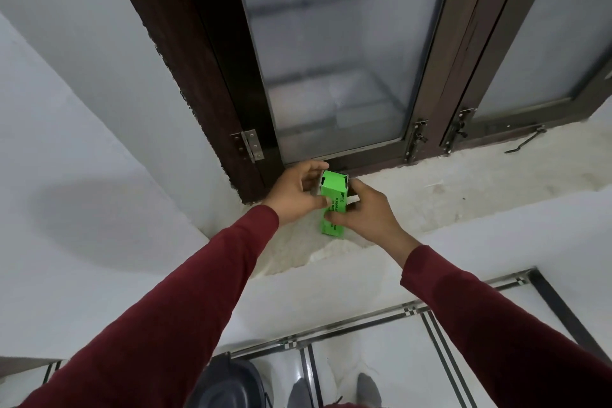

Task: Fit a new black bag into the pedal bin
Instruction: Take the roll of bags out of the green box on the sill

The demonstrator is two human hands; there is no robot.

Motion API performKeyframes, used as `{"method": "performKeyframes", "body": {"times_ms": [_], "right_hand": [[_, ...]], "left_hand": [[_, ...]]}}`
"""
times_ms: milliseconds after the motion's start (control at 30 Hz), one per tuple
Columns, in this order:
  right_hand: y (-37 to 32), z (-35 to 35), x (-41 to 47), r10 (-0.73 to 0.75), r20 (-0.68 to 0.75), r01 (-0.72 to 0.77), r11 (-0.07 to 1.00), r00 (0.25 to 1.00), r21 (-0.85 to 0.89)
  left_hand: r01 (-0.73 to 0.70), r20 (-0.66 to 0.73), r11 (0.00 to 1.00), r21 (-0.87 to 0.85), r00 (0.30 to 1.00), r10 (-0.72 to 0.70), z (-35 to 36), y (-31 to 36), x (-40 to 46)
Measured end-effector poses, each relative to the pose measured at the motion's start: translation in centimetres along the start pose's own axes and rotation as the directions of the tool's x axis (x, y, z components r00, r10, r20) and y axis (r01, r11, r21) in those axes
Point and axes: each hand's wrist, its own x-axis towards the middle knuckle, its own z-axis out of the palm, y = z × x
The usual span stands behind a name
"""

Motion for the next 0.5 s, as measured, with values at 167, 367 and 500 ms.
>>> {"method": "performKeyframes", "body": {"times_ms": [167,367,500], "right_hand": [[0.3,0.7,-0.3,-0.087,-0.089,0.076,0.990,0.992,-0.117],[-0.1,0.8,-0.2,-0.161,-0.022,0.160,0.986,0.987,-0.050],[-0.5,-0.1,-0.2,-0.152,0.024,0.151,0.988,0.988,0.043]], "left_hand": [[-0.016,-0.060,0.997,0.074,0.998,0.020,0.7,-0.1,0.6],[0.139,-0.082,0.990,-0.024,0.987,-0.141,1.1,1.1,0.1],[0.065,-0.018,0.997,0.037,0.998,-0.064,0.6,1.4,0.2]]}}
